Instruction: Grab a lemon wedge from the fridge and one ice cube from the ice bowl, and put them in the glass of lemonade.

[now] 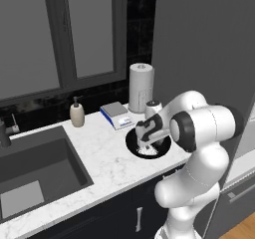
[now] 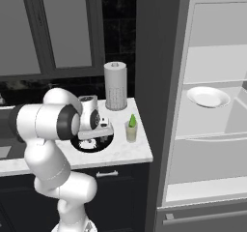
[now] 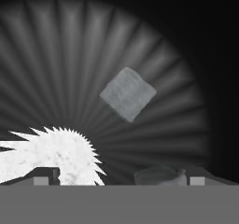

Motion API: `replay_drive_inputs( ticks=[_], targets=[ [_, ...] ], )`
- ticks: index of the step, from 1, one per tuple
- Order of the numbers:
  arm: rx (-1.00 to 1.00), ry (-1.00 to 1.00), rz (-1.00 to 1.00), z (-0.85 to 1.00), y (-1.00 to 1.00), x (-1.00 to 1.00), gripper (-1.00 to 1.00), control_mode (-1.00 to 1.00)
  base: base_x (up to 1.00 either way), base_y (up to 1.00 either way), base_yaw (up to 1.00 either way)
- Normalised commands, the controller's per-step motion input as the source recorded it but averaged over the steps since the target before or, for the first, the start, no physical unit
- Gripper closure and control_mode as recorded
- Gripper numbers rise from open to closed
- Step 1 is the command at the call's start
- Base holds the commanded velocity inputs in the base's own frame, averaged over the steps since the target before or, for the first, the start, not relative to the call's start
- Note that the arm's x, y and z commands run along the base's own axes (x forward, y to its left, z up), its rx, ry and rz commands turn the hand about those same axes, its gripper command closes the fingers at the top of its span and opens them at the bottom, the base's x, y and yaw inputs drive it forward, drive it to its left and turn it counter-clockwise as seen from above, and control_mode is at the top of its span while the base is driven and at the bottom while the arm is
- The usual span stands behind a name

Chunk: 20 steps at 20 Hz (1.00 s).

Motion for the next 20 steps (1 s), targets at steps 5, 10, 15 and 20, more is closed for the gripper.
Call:
replay_drive_inputs(
  ticks=[5,10,15,20],
  targets=[
    [0.03,0.00,0.00,-0.61,0.06,0.00,-1.00,-1.00,0.00,0.00,0.00],
    [0.11,-0.02,0.00,-0.21,0.33,-0.08,-1.00,-1.00,0.00,0.00,0.00],
    [0.14,-0.02,0.00,-0.06,0.38,-0.05,-1.00,-1.00,0.00,0.00,0.00],
    [0.10,-0.10,0.00,0.04,0.23,-0.12,-1.00,-1.00,0.00,0.00,0.00]
  ],
)
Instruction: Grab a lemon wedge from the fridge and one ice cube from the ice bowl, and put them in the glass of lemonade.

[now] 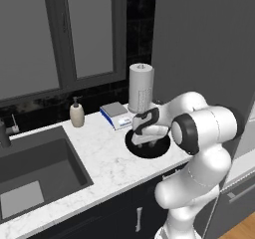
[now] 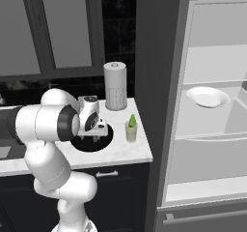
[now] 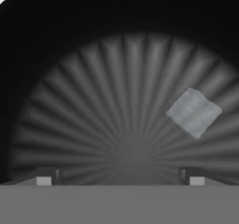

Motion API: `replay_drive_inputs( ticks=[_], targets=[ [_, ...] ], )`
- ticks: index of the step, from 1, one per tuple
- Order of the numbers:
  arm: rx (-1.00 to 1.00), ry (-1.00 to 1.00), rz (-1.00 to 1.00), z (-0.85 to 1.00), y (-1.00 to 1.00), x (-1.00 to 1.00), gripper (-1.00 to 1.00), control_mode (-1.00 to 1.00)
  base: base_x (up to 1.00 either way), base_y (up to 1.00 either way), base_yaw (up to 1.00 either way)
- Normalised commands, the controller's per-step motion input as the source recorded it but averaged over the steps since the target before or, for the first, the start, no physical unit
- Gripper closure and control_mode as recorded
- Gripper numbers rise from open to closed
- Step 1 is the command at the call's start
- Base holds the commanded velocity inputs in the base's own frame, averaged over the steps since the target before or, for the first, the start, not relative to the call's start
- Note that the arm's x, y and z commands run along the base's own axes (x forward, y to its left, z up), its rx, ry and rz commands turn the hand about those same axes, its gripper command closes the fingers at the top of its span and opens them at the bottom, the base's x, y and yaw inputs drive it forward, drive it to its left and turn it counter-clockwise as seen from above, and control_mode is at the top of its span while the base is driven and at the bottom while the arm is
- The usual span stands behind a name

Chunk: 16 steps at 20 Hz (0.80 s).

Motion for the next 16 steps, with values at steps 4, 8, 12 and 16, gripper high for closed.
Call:
replay_drive_inputs(
  ticks=[4,8,12,16],
  targets=[
    [0.00,0.00,0.00,0.53,0.00,0.00,-1.00,-1.00,0.00,0.00,0.00],
    [0.00,0.00,0.00,0.28,-0.26,0.00,-1.00,-1.00,0.00,0.00,0.00],
    [0.00,0.15,0.00,-0.26,-0.13,0.21,-1.00,-1.00,0.00,0.00,0.00],
    [0.00,0.12,0.00,-0.40,0.04,0.28,-1.00,-1.00,0.00,0.00,0.00]
  ],
)
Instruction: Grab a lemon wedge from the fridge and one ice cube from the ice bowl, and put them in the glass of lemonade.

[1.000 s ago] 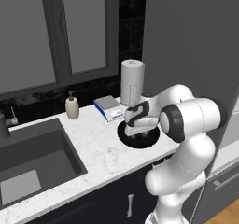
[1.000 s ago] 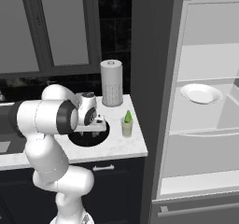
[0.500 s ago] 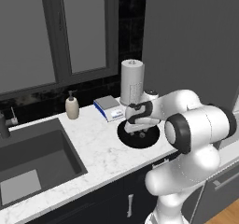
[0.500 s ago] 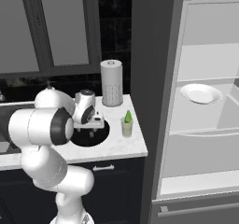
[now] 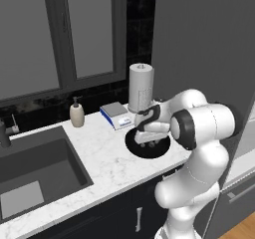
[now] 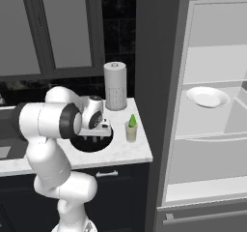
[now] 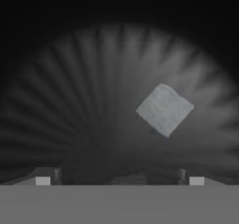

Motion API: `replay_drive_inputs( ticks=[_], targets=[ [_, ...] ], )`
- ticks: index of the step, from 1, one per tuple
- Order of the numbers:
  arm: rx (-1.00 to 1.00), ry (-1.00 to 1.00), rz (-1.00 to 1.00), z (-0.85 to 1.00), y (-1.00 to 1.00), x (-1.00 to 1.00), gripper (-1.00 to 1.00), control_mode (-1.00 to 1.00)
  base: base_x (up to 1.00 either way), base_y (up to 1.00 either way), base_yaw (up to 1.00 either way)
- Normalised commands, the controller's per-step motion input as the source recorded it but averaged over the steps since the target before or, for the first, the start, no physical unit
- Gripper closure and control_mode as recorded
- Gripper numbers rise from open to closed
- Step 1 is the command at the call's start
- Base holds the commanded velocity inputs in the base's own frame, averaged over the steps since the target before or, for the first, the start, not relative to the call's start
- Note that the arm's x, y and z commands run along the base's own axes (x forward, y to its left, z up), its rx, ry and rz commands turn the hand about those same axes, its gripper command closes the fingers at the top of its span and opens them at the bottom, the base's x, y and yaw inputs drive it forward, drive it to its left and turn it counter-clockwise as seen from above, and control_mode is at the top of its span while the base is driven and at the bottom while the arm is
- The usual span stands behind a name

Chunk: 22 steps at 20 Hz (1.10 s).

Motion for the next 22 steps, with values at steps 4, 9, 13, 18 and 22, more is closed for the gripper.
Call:
replay_drive_inputs(
  ticks=[4,9,13,18,22],
  targets=[
    [-0.07,0.06,0.00,-0.28,0.14,0.40,-1.00,-1.00,0.00,0.00,0.00],
    [-0.02,0.02,0.00,-0.13,0.03,0.11,-1.00,-1.00,0.00,0.00,0.00],
    [0.00,-0.05,0.08,-0.01,0.00,-0.35,-1.00,-1.00,0.00,0.00,0.00],
    [-0.05,-0.04,0.19,0.00,0.00,-0.15,-1.00,-1.00,0.00,0.00,0.00],
    [-0.05,0.00,0.22,0.08,0.00,0.09,-1.00,-1.00,0.00,0.00,0.00]
  ],
)
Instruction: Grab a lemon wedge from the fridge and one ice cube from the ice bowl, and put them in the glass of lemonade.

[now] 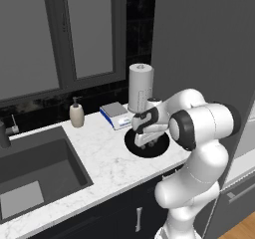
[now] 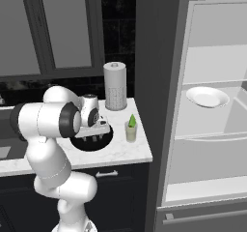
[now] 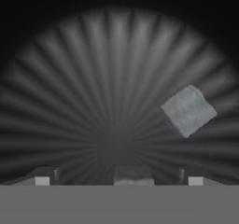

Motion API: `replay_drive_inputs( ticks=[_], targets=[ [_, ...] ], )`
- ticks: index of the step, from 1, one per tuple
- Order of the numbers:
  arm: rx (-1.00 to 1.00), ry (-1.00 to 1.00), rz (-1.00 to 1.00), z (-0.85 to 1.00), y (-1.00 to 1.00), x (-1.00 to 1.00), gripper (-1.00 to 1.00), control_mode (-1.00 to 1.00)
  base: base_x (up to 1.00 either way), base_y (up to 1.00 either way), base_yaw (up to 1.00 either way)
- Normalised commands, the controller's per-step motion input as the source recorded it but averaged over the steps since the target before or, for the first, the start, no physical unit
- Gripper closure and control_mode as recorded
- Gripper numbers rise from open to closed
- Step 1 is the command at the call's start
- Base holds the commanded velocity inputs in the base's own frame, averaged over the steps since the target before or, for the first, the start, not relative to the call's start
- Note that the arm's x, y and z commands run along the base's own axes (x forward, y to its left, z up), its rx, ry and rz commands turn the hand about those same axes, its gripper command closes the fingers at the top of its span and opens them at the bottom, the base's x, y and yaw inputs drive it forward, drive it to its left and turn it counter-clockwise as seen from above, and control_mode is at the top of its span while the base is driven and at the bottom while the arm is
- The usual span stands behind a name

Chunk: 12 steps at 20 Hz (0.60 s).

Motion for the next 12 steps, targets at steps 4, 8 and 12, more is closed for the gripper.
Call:
replay_drive_inputs(
  ticks=[4,8,12],
  targets=[
    [-0.04,0.00,0.21,0.00,0.00,0.03,-1.00,-1.00,0.00,0.00,0.00],
    [0.00,0.00,0.11,0.00,-0.01,0.00,-1.00,-1.00,0.00,0.00,0.00],
    [0.00,0.00,0.00,-0.01,0.00,0.00,-1.00,-1.00,0.00,0.00,0.00]
  ],
)
